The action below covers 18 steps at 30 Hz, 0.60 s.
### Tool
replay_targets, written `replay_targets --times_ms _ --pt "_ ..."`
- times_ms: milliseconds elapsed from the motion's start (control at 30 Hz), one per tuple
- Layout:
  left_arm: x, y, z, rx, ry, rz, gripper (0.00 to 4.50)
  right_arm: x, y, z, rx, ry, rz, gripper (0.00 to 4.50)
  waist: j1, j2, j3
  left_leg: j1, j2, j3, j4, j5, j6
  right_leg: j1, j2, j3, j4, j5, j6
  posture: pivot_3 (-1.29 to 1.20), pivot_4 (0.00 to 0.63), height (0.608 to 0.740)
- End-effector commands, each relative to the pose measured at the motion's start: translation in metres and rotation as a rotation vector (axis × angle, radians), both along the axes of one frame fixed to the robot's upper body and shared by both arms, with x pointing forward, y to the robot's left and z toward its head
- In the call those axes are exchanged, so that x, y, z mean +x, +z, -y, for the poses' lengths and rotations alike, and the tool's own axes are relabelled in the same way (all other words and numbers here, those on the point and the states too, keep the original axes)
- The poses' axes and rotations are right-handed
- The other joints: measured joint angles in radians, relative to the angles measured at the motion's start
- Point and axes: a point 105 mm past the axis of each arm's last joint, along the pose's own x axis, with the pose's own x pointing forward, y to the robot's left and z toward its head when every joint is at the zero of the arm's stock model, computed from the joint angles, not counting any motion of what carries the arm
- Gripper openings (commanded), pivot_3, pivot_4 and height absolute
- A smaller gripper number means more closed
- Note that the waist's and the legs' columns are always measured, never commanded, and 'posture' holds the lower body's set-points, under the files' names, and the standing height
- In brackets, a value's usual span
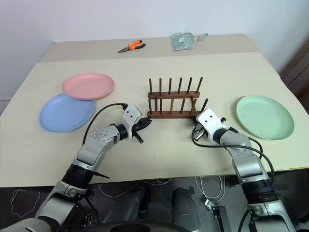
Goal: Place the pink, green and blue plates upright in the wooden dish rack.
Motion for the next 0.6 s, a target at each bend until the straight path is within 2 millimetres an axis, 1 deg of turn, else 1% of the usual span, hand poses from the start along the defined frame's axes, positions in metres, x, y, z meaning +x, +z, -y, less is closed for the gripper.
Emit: replay_targets --times_ms 33,67,133,167,233,267,300,333,400,433,467,533,567,600 --pt "-0.009 0.004 -0.021 -0.022 0.005 -0.022 0.85 -0.015 0.016 -0.015 0.079 0.130 -0.022 0.79 -0.003 0.000 0.000 0.000 0.000 0.000 0.000 -0.001 0.000 0.000 0.000 0.000 0.000 0.000 0.000 0.00 0.150 0.729" --pt "-0.012 0.010 -0.027 -0.047 0.004 -0.022 1.15 -0.019 0.022 -0.022 0.097 0.168 -0.019 1.25 -0.006 0.000 0.000 0.000 0.000 0.000 0.000 -0.001 0.000 -0.001 0.000 0.000 0.000 0.000 0.001 0.00 0.150 0.729" --pt "-0.015 0.027 -0.041 -0.114 0.030 -0.003 2.17 -0.026 0.035 -0.035 0.122 0.233 0.000 2.29 -0.010 0.001 0.001 -0.001 0.001 0.000 -0.001 -0.002 0.000 -0.002 0.001 0.000 0.000 -0.001 0.000 0.00 0.150 0.729" --pt "-0.013 0.038 -0.049 -0.148 0.060 0.019 2.64 -0.028 0.040 -0.041 0.129 0.260 0.011 2.81 -0.010 0.001 0.001 -0.001 0.002 0.000 -0.001 -0.002 0.000 -0.003 0.001 0.000 0.001 -0.001 0.000 0.00 0.150 0.729" --pt "-0.002 0.068 -0.072 -0.239 0.192 0.095 3.66 -0.034 0.049 -0.056 0.144 0.325 0.024 3.81 -0.006 0.001 0.001 -0.002 0.002 0.000 -0.001 -0.002 -0.001 -0.004 0.001 0.000 0.001 -0.001 0.000 0.00 0.150 0.729" --pt "0.006 0.086 -0.089 -0.293 0.291 0.146 4.17 -0.037 0.053 -0.063 0.152 0.356 0.029 3.88 -0.003 0.000 0.002 -0.003 0.002 -0.001 0.000 -0.003 -0.001 -0.004 0.001 0.000 0.001 -0.001 0.000 0.00 0.150 0.729" --pt "0.012 0.101 -0.105 -0.334 0.386 0.192 4.44 -0.039 0.055 -0.070 0.162 0.381 0.033 3.88 -0.001 0.000 0.002 -0.003 0.002 -0.001 0.001 -0.003 -0.002 -0.004 0.001 0.000 0.001 -0.001 0.000 0.00 0.150 0.729" --pt "0.019 0.116 -0.126 -0.356 0.511 0.252 4.44 -0.040 0.058 -0.076 0.172 0.399 0.037 3.88 0.000 -0.001 0.002 -0.003 0.002 -0.001 0.001 -0.003 -0.002 -0.003 0.002 0.000 0.001 -0.002 0.001 0.00 0.150 0.729" --pt "0.025 0.138 -0.164 -0.382 0.753 0.326 4.44 -0.040 0.059 -0.085 0.184 0.423 0.038 3.88 0.001 -0.002 0.003 -0.003 0.002 -0.001 0.002 -0.003 -0.002 -0.003 0.002 0.000 0.000 -0.002 0.002 0.00 0.150 0.729" --pt "0.026 0.144 -0.181 -0.397 0.859 0.333 4.44 -0.040 0.058 -0.088 0.187 0.431 0.036 3.88 0.001 -0.003 0.002 -0.003 0.002 -0.001 0.001 -0.003 -0.002 -0.003 0.002 0.000 0.000 -0.001 0.002 0.00 0.150 0.729" --pt "0.025 0.145 -0.198 -0.405 0.969 0.325 4.44 -0.040 0.056 -0.091 0.188 0.440 0.032 3.88 0.001 -0.003 0.002 -0.003 0.001 -0.001 0.001 -0.003 -0.002 -0.003 0.001 0.000 0.000 -0.001 0.002 0.00 0.150 0.729" --pt "0.022 0.137 -0.225 -0.436 1.146 0.261 4.44 -0.040 0.054 -0.094 0.185 0.455 0.026 3.88 0.000 -0.002 0.002 -0.003 -0.001 -0.001 0.001 -0.004 -0.001 -0.003 0.000 -0.001 0.000 -0.002 0.003 0.00 0.150 0.729" --pt "0.019 0.133 -0.234 -0.461 1.207 0.230 4.44 -0.040 0.054 -0.095 0.185 0.460 0.024 3.88 0.000 -0.002 0.002 -0.003 -0.001 -0.001 0.001 -0.004 0.000 -0.003 0.001 -0.001 0.000 -0.002 0.003 0.00 0.150 0.729" --pt "0.017 0.129 -0.237 -0.524 1.235 0.189 4.44 -0.040 0.054 -0.096 0.186 0.467 0.022 3.88 0.000 -0.003 0.002 -0.003 -0.002 -0.001 0.001 -0.004 0.000 -0.003 0.001 -0.001 0.000 -0.002 0.003 0.00 0.150 0.729"
